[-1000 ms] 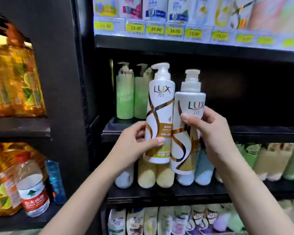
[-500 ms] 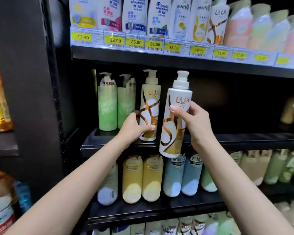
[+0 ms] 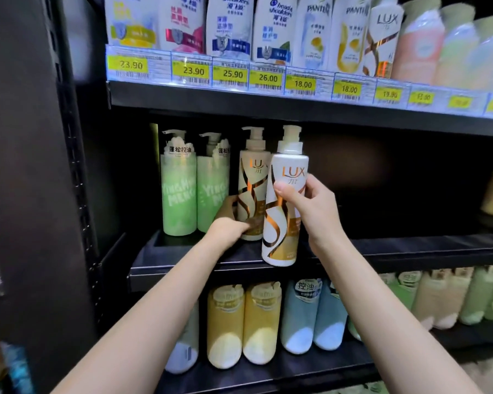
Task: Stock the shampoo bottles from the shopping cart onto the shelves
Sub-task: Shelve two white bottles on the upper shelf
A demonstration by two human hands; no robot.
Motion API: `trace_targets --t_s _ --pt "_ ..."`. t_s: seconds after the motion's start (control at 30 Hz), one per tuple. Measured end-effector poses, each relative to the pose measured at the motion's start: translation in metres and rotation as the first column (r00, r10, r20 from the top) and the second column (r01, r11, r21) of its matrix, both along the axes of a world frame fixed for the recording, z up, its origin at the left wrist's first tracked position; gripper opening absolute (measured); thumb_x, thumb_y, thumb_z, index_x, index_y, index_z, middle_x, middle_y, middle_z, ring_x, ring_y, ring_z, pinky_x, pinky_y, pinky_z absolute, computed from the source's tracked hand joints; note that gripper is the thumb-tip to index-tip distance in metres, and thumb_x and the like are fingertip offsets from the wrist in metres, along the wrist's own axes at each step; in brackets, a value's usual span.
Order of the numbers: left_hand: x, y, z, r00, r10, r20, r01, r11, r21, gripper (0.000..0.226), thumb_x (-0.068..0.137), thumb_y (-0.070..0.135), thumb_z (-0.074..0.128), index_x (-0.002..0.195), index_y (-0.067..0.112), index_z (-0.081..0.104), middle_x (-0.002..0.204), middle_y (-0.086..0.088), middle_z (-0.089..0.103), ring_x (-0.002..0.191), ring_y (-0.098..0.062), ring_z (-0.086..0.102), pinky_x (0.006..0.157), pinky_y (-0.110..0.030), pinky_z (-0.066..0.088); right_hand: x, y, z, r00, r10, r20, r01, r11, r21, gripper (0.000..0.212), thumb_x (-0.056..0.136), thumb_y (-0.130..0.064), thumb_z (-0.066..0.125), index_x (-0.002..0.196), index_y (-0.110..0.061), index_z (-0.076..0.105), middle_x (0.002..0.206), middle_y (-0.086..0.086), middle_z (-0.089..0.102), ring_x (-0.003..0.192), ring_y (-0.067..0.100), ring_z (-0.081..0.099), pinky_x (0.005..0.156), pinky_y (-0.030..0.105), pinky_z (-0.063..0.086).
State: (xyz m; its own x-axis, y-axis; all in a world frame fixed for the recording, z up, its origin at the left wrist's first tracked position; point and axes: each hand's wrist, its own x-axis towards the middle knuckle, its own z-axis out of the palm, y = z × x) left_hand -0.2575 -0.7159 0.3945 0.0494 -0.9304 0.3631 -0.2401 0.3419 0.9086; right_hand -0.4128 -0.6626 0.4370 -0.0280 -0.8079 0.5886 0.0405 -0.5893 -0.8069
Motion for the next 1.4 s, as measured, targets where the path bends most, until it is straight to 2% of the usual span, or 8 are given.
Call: trace_targets --t_s 0.2,0.4,0.6,0.9,0.97,1.1,1.23,1.4 --pt "0.004 -0.008 -0.002 0.986 -0.084 -0.142 0.085 0.996 0.000 0.053 0.088 0.007 0.064 0.136 0.009 0.043 0.130 -0.015 0.056 0.107 -0.017 0.055 0.090 -0.027 0.045 0.017 -0.028 -0.009 0.997 -0.054 0.062 0.050 0.997 0.056 0.047 0.077 -0.033 0.077 0.117 -0.020 0.057 0.106 -0.003 0.070 0.094 0.008 0.068 0.078 0.024 0.056" --pt "0.006 -0.011 -0.005 0.987 -0.092 -0.134 0.091 0.996 -0.009 0.050 0.091 0.012 0.060 0.138 0.012 0.044 0.129 -0.009 0.057 0.108 -0.014 0.054 0.086 -0.023 0.044 0.027 -0.045 -0.021 0.997 -0.074 -0.014 0.074 0.996 0.049 0.037 0.089 -0.043 0.061 0.113 -0.016 0.055 0.111 0.005 0.066 0.101 0.016 0.065 0.087 0.031 0.054" --pt "0.007 -0.007 -0.003 0.983 -0.141 -0.120 0.139 0.990 -0.026 0.049 0.093 0.012 0.057 0.139 0.019 0.043 0.121 0.006 0.055 0.110 -0.005 0.050 0.084 -0.015 0.043 0.027 -0.043 -0.017 0.998 0.022 -0.066 -0.019 0.999 0.042 0.023 0.096 -0.034 0.052 0.091 -0.012 0.056 0.079 -0.005 0.062 0.070 0.001 0.063 0.064 0.015 0.050" --pt "0.010 0.005 -0.002 0.996 -0.045 -0.075 0.050 0.996 0.069 0.039 0.096 0.014 0.052 0.135 0.016 0.049 0.121 -0.004 0.064 0.107 -0.018 0.060 0.094 -0.028 0.048 -0.007 -0.041 -0.030 0.921 0.330 -0.207 -0.268 0.922 0.279 0.044 0.099 -0.046 0.034 0.140 -0.030 0.035 0.126 -0.019 0.053 0.113 -0.003 0.050 0.088 0.016 0.038" --pt "0.015 0.014 -0.002 1.000 -0.002 -0.022 0.005 0.993 0.122 0.032 0.096 0.023 0.051 0.126 0.016 0.056 0.097 -0.004 0.069 0.086 -0.018 0.060 0.081 -0.028 0.049 -0.019 -0.046 -0.041 0.909 0.365 -0.203 -0.293 0.903 0.313 0.050 0.098 -0.048 0.036 0.145 -0.032 0.031 0.139 -0.016 0.045 0.131 0.007 0.040 0.103 0.027 0.031" --pt "0.019 0.032 -0.005 0.997 -0.079 0.018 0.076 0.988 0.138 0.057 0.081 0.057 0.060 0.119 0.015 0.060 0.116 0.009 0.066 0.108 -0.003 0.058 0.093 -0.025 0.043 -0.022 -0.053 -0.045 0.876 0.417 -0.241 -0.328 0.883 0.336 0.061 0.090 -0.047 0.053 0.142 -0.020 0.039 0.138 -0.003 0.055 0.128 0.013 0.050 0.114 0.041 0.032" --pt "0.014 0.037 -0.003 0.980 -0.158 0.121 0.148 0.986 0.081 0.030 0.087 0.022 0.067 0.108 0.037 0.050 0.099 0.032 0.060 0.089 0.022 0.057 0.076 0.000 0.043 -0.022 -0.055 -0.045 0.841 0.432 -0.327 -0.329 0.887 0.324 0.054 0.099 -0.040 0.039 0.148 -0.020 0.027 0.145 -0.005 0.045 0.130 0.009 0.045 0.114 0.032 0.031" --pt "0.015 0.035 -0.007 0.962 -0.181 0.204 0.167 0.982 0.084 0.032 0.087 0.018 0.066 0.106 0.040 0.052 0.112 0.024 0.061 0.103 0.012 0.057 0.095 -0.013 0.042 -0.018 -0.046 -0.042 0.787 0.442 -0.430 -0.320 0.889 0.328 0.057 0.101 -0.046 0.027 0.152 -0.031 0.007 0.141 -0.020 0.031 0.129 0.000 0.030 0.106 0.021 0.023"
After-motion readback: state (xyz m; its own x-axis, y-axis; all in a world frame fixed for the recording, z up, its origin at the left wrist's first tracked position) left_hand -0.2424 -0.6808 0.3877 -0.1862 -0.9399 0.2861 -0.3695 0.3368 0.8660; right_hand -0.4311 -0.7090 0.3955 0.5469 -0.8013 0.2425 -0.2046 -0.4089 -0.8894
